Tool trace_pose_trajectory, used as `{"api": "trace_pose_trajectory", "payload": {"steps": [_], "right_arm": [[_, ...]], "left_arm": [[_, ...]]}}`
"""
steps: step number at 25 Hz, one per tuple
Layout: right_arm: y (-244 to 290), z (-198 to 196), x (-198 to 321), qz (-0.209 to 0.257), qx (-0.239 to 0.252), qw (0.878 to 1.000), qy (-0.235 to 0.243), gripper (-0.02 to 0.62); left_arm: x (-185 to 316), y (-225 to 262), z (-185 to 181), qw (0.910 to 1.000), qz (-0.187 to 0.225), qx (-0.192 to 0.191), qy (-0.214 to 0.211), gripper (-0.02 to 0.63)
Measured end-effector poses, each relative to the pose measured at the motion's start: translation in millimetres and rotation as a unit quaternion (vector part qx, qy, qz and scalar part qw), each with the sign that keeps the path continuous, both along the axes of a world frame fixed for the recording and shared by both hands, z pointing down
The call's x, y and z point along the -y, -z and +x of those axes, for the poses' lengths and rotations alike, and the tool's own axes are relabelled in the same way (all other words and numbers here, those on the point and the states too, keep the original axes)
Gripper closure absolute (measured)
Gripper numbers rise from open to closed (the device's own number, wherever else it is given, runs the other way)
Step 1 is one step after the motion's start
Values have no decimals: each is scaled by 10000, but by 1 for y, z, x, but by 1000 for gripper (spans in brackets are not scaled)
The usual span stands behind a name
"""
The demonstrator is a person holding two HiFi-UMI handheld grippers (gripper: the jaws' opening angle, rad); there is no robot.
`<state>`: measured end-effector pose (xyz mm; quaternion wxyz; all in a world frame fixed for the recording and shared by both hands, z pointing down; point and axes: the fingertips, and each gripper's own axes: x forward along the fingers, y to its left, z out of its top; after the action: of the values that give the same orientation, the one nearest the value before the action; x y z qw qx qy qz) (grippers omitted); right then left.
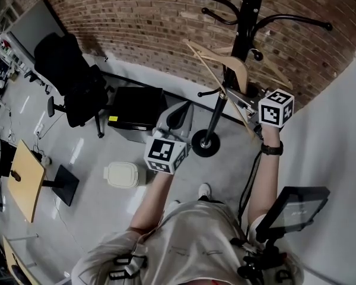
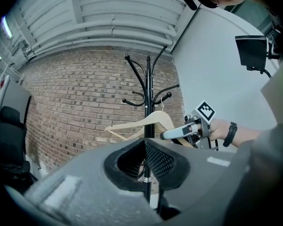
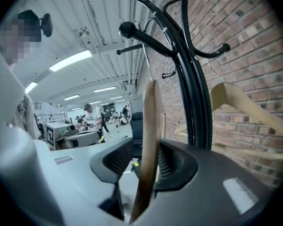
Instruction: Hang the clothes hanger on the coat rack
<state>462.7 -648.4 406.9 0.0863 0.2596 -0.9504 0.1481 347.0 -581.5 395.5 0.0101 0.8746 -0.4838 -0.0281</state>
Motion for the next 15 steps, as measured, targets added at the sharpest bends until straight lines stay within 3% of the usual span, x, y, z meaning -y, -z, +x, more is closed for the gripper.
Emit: {"api": "trace_pose_trajectory", "payload": {"steps": [6,10,15], "right_arm": [[-19,23,-13,215,-752,9917,-1016,317],[-4,48,-40,614,-930,9776,-1785,299],[21,68,-99,1176,-722,9507,-2776,355]], "left_arm": [[-20,-4,-6,9994,-207,-146,-215,604],[-44,-1,-4,9986,-179,-169,-463,604],[-83,-4,1,9951,-215,-163,-947,604]]}}
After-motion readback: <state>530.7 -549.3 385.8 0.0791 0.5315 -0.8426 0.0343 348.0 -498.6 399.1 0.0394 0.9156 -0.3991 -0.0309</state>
